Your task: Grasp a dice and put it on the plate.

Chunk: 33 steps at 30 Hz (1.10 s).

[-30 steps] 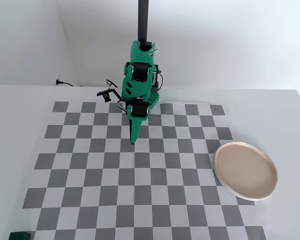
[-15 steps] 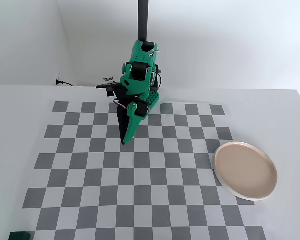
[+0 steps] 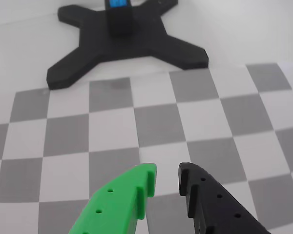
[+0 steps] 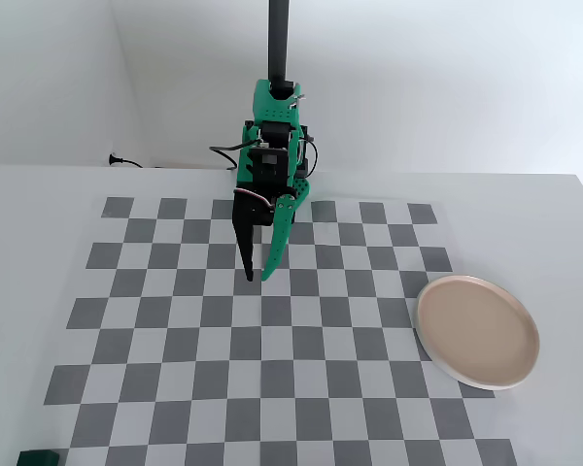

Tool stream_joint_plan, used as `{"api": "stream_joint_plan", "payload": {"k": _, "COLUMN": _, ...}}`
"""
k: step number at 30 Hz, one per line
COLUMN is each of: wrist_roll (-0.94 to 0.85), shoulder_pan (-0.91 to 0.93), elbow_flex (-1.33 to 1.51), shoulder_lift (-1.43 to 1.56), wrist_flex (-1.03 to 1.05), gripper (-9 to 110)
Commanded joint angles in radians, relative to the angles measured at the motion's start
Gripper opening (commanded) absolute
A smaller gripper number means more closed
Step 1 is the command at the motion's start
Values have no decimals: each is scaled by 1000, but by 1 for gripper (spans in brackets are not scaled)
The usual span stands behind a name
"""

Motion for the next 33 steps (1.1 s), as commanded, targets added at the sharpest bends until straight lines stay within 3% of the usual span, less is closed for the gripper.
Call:
{"api": "stream_joint_plan", "payload": {"k": 1, "wrist_roll": -80, "shoulder_pan": -32, "elbow_flex": -26, "shoulder_lift": 20, "wrist_flex": -120, "gripper": 4}}
{"api": "stream_joint_plan", "payload": {"k": 5, "wrist_roll": -103, "shoulder_pan": -64, "elbow_flex": -110, "shoulder_lift": -31, "wrist_flex": -135, "gripper": 7}}
{"api": "stream_joint_plan", "payload": {"k": 9, "wrist_roll": -52, "shoulder_pan": -38, "elbow_flex": -328, "shoulder_lift": -311, "wrist_flex": -170, "gripper": 7}}
{"api": "stream_joint_plan", "payload": {"k": 33, "wrist_roll": -2, "shoulder_pan": 391, "elbow_flex": -1101, "shoulder_lift": -1256, "wrist_flex": -241, "gripper": 16}}
